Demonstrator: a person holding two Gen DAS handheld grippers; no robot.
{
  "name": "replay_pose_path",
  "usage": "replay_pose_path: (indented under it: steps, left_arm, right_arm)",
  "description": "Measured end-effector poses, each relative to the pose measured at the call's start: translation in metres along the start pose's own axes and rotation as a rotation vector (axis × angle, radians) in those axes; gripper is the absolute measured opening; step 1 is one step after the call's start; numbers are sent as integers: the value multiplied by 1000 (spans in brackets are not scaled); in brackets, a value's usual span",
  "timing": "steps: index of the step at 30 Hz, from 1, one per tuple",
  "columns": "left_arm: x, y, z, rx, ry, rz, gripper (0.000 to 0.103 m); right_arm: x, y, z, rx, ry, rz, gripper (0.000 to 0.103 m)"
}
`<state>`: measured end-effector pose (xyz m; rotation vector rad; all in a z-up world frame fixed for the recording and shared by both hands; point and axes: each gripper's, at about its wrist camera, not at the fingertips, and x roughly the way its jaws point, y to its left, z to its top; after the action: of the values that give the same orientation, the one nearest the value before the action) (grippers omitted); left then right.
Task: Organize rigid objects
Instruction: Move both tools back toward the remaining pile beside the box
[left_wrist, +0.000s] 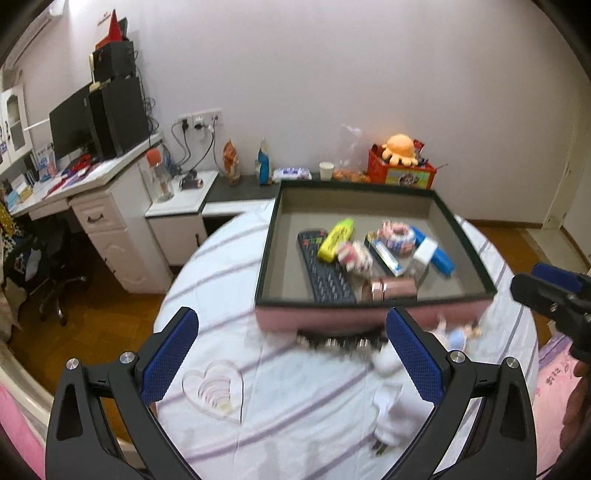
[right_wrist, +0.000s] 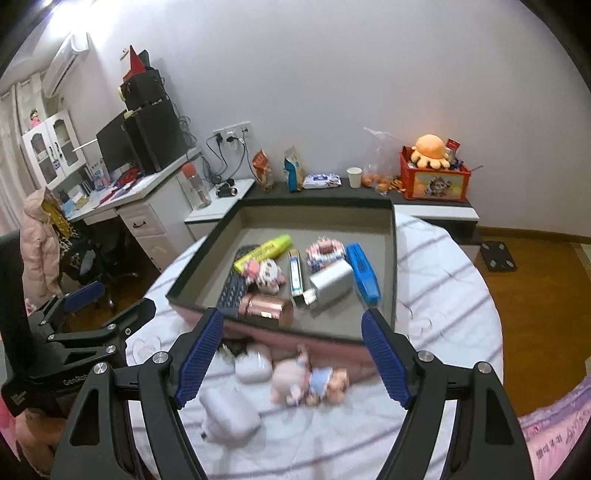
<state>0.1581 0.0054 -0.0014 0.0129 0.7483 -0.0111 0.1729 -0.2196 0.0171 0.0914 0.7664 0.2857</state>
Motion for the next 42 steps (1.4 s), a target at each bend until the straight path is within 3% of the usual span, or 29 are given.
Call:
replay_pose_path:
  steps: [7, 19, 35, 42]
  left_arm:
    - [0, 3, -28, -19, 47, 10, 103]
    - [-2, -11, -50, 0, 78, -14, 103]
    - [9, -49, -64, 66, 129, -126, 103]
    - [36, -69, -68, 87, 177, -149, 103]
  right_arm:
    - [-3, -2, -24, 16, 40, -32, 79]
    - [-4, -9, -50, 33, 86, -56, 79]
    - [8, -28, -64, 76, 137, -80, 79]
    - [16, -33, -64, 78, 150, -91, 79]
